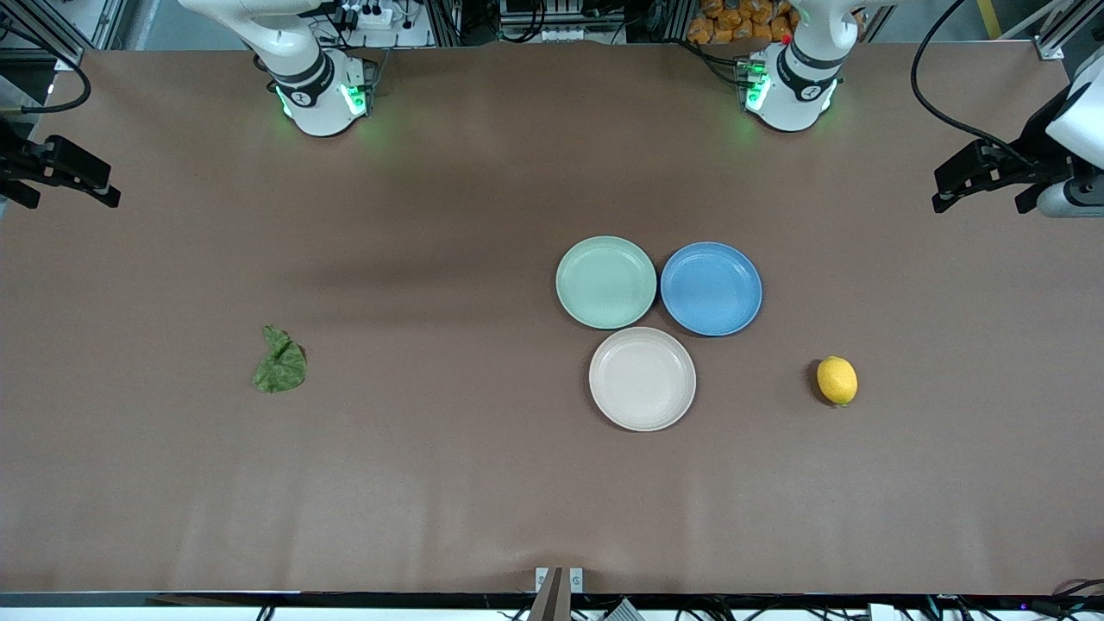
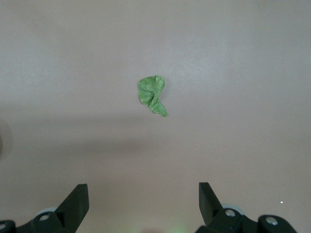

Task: Place lemon and lettuce in plates
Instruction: 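Reach the right gripper to the lettuce while the left gripper reaches the lemon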

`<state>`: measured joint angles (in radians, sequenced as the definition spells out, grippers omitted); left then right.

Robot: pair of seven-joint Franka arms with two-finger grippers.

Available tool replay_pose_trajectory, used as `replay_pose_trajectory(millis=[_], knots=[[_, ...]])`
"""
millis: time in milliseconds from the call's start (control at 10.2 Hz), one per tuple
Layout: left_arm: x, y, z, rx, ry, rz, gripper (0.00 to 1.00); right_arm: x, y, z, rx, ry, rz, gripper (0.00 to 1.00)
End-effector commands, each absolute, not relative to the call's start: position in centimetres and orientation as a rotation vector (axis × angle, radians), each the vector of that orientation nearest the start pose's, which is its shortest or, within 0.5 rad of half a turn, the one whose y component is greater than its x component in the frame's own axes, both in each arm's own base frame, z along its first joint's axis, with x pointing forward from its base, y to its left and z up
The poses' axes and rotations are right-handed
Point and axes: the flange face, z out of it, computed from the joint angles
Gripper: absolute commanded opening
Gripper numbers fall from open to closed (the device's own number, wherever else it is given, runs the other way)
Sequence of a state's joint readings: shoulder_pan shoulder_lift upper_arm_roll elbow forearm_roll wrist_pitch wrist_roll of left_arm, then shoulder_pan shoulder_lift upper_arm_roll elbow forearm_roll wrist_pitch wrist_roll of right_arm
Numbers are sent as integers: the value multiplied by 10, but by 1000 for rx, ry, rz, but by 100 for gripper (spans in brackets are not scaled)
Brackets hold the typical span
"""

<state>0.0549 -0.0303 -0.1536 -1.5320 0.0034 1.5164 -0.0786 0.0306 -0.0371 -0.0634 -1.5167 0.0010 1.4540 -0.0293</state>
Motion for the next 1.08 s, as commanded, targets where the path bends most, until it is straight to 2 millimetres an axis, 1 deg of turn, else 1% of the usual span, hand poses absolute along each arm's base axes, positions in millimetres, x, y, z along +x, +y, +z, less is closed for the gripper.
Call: replay_pose_trajectory(millis=[0, 98, 294, 392, 490, 588, 784, 882, 980], knots=[[541, -52, 654, -3111, 64, -1, 100, 523, -17, 660, -3117, -15, 32, 100], [547, -52, 642, -3107, 63, 31, 100, 523, -13, 660, -3117, -25, 32, 100], [566, -49, 610, -3107, 51, 116, 100, 522, -13, 660, -3116, -27, 35, 100], [579, -45, 589, -3108, 40, 162, 100, 523, -13, 659, -3116, -27, 42, 100], [595, -41, 565, -3104, 33, 208, 100, 523, -13, 652, -3116, -27, 56, 100], [612, -32, 540, -3110, 25, 238, 100, 525, -14, 639, -3114, -22, 94, 100], [635, -25, 492, -3117, 13, 266, 100, 532, -19, 578, -3107, -4, 179, 100], [643, -21, 476, -3121, 7, 269, 100, 538, -11, 540, -3107, -20, 211, 100], [652, -18, 459, -3129, -8, 255, 100, 545, -8, 494, -3108, -21, 233, 100]])
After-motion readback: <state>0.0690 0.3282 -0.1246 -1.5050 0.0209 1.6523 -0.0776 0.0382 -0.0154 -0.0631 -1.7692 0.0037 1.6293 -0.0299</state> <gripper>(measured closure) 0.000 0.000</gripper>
